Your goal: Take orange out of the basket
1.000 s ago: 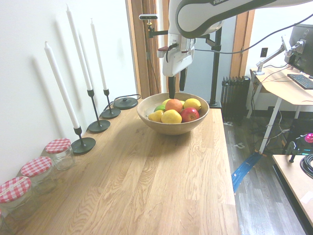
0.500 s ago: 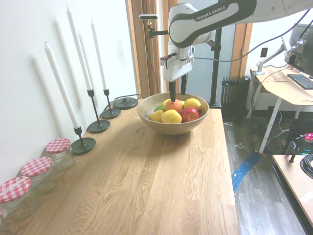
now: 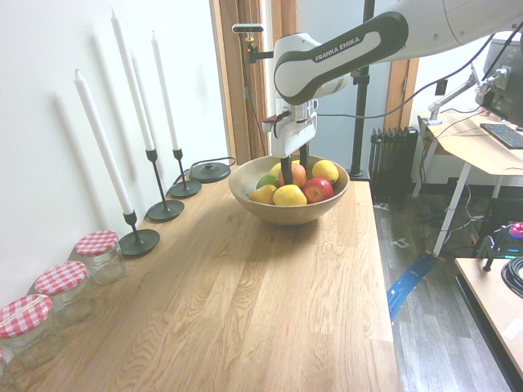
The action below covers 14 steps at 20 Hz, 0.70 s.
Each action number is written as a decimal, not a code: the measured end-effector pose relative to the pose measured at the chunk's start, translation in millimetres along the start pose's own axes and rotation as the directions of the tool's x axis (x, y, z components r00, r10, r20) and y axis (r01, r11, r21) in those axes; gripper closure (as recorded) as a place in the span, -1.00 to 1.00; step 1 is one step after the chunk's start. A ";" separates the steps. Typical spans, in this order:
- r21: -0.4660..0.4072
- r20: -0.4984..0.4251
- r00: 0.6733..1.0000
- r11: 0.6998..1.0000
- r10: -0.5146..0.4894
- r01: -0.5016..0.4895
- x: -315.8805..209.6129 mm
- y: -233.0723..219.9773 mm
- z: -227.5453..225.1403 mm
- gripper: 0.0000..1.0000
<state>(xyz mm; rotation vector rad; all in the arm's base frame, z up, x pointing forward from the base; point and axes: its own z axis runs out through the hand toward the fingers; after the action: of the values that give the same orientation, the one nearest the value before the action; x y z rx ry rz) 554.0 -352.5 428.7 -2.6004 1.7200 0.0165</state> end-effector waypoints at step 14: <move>0.024 -0.023 0.999 0.999 -0.030 0.031 -5.8 -6.4 -10.6 1.00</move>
<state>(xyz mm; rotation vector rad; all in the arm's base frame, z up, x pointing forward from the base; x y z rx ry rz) 557.5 -345.0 439.5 -2.6188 1.6758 -0.0343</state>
